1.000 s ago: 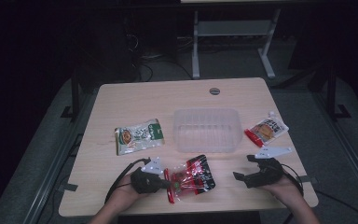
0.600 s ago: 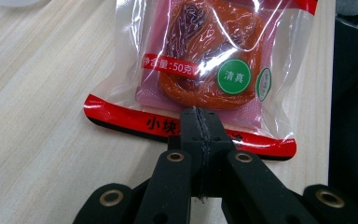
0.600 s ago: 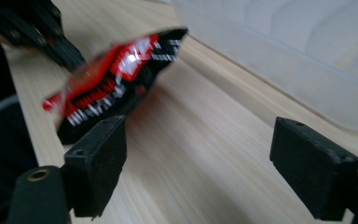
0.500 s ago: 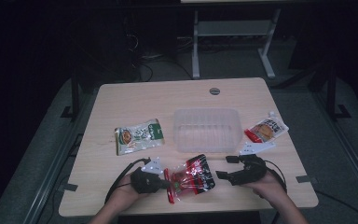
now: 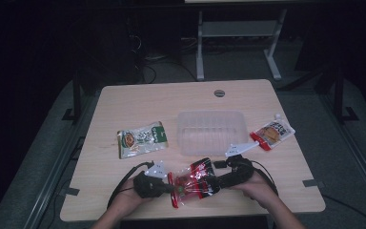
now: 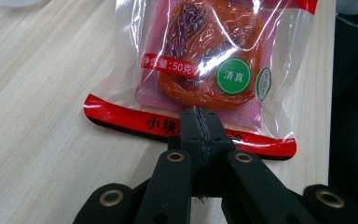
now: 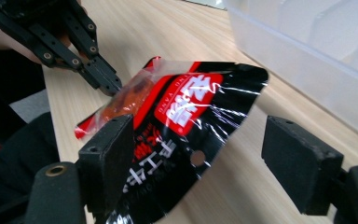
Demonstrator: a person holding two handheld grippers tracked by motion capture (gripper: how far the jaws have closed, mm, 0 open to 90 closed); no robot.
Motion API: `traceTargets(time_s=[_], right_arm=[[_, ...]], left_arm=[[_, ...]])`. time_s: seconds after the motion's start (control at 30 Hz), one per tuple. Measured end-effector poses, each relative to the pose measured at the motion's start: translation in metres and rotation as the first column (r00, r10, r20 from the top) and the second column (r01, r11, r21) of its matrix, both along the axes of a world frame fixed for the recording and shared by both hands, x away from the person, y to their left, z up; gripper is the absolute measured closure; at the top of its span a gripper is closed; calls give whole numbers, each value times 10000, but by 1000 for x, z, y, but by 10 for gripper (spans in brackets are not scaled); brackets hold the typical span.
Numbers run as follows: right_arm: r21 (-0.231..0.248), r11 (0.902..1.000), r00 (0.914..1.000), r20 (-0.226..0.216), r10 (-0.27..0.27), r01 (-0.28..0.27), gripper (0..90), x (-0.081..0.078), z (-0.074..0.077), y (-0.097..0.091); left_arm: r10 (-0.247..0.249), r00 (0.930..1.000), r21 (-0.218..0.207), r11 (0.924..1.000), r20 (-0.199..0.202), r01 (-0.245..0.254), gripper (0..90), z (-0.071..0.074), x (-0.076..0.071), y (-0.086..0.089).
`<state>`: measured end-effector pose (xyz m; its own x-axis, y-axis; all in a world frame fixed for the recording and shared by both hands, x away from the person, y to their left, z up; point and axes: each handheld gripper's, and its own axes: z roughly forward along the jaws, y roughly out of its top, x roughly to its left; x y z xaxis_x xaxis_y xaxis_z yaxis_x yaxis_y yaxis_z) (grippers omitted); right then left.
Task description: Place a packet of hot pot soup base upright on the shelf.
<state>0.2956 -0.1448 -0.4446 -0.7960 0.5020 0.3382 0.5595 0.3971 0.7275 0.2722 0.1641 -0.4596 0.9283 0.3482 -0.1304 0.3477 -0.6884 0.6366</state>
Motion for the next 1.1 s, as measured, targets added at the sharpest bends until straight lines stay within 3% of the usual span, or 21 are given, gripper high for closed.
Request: traceTargets(time_s=[0.17,0.37,0.47,0.7,0.73,0.83,0.93,1.1], right_arm=[[-170,9995,9991,-340,257,-263,270,-1,-7,8],[-20,9990,9969,-648,448,-450,301,-3,-14,11],[276,9979,9950,-791,603,-583,363,-3,-14,11],[477,9964,9935,-861,741,-702,496,-2,-13,10],[530,9953,9922,-915,852,-805,559,-2,-14,9],[546,9943,9918,-841,963,-919,596,-3,-13,11],[461,9922,9905,-696,1187,-1156,690,-4,-12,14],[336,9915,9900,-604,1276,-1257,743,-5,-12,19]], left_arm=[[66,10000,-9,10000,10,-66,897,0,-1,0],[84,10000,-21,10000,22,-84,897,0,-1,0],[103,9999,-41,9999,17,-103,897,0,-1,0],[114,9999,-70,9999,-37,-115,897,-1,-1,-1],[126,9999,-82,9999,-45,-127,897,-1,-2,-1],[128,9999,-80,9999,-49,-129,898,-1,-1,-1],[123,9999,-79,9999,-16,-123,897,-1,-2,-1],[149,9999,-105,9998,-67,-150,898,-1,-1,-1]])
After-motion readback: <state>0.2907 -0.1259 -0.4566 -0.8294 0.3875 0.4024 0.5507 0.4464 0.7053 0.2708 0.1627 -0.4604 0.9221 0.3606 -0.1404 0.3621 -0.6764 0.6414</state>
